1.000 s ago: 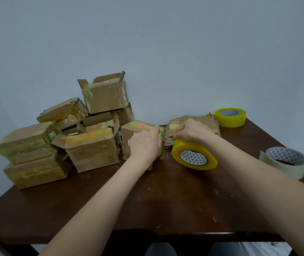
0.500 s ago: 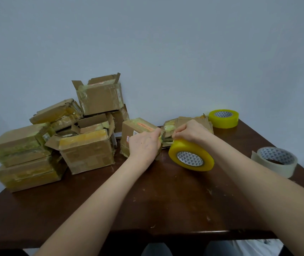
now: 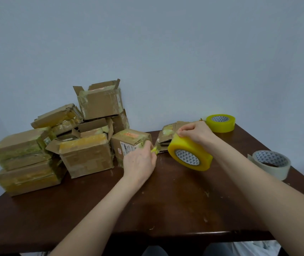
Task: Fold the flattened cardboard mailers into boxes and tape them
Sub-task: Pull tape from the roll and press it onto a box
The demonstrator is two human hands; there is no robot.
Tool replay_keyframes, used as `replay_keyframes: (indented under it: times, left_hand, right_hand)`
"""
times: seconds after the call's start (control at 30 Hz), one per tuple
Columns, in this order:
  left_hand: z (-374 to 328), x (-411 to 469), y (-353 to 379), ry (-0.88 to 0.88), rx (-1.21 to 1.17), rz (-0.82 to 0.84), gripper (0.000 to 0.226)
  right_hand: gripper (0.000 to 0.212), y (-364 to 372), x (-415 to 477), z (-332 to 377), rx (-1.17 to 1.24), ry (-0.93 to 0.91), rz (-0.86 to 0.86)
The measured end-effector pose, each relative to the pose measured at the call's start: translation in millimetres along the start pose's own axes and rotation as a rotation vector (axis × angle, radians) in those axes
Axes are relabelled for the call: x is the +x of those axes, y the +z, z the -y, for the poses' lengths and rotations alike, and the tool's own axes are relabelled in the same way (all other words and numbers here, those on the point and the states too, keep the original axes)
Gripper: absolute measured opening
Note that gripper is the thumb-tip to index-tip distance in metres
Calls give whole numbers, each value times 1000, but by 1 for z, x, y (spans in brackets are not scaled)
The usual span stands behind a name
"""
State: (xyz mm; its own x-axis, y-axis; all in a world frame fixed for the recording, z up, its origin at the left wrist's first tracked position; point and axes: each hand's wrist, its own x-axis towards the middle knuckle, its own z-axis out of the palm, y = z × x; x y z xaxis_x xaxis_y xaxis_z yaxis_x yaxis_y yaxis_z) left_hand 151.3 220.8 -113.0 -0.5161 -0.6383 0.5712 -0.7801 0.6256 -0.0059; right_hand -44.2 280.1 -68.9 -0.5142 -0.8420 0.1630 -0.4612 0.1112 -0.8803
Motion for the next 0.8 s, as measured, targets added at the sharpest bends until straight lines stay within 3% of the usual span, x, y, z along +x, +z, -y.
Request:
replay_keyframes:
  times: [0.17,0.23,0.3,0.37,0.47,0.57,0.63,0.7,0.8]
  left_hand:
    - [-12,-34,26,33,-14,273,23]
    - [-19,-26,21,68,-66,148,25]
    - [-34,-3,2,62,-308,-23,25]
    - [-54,22,-14,-15,-608,-35,28]
    - [-79,46,-21,-52,-885,186,35]
    - [-85,55,-18,136,-1060,440,29]
    - [-88,57,-17,213,-1083,498,20]
    - [-96,59,-19,195,-1079,465,15]
    - [-104,61,-14,186,-1085,356,26]
  right_hand:
    - [13,-14,-13,-11,56,-15,-107]
    - [13,-20,-21,-17,57,-28,-125]
    - [14,-25,-28,-22,50,-41,-156]
    - [16,-30,-35,-27,34,-54,-185]
    - [14,-39,-46,-32,27,-90,-184]
    - [10,-52,-57,-36,45,-147,-131]
    - [6,-60,-61,-40,25,-171,-114]
    - [5,-66,-64,-44,1,-187,-98]
    - [8,-71,-66,-48,10,-197,-89]
